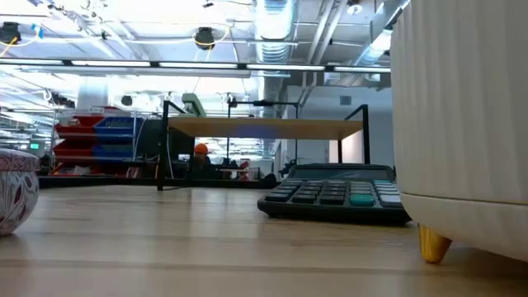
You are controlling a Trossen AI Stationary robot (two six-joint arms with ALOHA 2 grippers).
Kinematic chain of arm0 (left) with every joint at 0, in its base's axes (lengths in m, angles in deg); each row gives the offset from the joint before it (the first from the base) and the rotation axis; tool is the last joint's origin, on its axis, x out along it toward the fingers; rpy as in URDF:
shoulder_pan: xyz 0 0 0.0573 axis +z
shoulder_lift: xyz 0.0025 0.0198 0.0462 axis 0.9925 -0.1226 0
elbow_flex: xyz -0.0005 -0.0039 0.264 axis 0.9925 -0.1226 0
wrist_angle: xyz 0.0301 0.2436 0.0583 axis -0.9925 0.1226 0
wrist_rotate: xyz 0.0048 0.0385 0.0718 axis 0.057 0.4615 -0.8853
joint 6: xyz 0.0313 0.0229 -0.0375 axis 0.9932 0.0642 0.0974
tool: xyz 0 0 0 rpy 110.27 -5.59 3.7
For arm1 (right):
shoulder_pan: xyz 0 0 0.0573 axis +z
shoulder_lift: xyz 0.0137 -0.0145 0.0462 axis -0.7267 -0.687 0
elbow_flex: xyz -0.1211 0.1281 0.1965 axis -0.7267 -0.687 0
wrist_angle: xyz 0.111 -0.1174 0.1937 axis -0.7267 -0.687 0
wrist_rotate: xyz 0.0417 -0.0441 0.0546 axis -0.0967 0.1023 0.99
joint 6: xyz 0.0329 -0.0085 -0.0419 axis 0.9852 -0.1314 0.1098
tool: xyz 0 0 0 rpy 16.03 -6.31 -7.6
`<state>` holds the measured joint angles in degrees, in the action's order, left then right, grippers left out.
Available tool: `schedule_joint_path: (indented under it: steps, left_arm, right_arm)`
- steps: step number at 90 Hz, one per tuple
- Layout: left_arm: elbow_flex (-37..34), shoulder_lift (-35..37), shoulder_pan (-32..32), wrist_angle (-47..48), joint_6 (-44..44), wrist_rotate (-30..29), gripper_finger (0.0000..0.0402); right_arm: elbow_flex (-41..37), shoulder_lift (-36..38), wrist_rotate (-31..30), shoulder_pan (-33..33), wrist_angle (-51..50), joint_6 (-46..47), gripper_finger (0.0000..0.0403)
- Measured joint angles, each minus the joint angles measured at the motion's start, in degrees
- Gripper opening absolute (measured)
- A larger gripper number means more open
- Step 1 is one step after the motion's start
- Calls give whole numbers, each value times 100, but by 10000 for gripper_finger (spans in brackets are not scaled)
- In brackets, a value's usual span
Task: Stock shelves
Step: Put the white desk organizer on the shelf
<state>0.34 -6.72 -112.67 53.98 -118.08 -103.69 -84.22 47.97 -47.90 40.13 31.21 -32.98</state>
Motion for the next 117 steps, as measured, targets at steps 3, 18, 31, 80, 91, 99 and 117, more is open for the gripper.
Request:
schedule_joint_path:
  steps: [3, 18, 31, 80, 91, 99, 117]
  left_arm:
    - [0, 97, -59, 5, 18, -130, 237]
    - [0, 666, -142, -168, 15, -807, 237]
    - [0, 1078, -54, -632, 437, -1188, 237]
    - [0, 1637, 396, 695, 83, -2440, 237]
    - [0, 1637, 406, 837, 22, -2417, 237]
    - [0, 1635, 404, 1035, 34, -2403, 237]
    - [0, 1717, 404, 1477, -6, -1776, 237]
  right_arm:
    - [0, -2, 0, 3, 27, 68, 0]
    - [28, -17, 3, -4, 778, 1850, 0]
    - [420, -174, 223, 57, 812, 2546, 0]
    - [3937, -2926, 632, 982, -139, 2306, 0]
    - [4308, -3355, 630, 1067, 747, 3085, 0]
    - [4584, -3745, 707, 1071, 1004, 3377, 0]
    - [5613, -4975, 776, 1450, -805, 3643, 38]
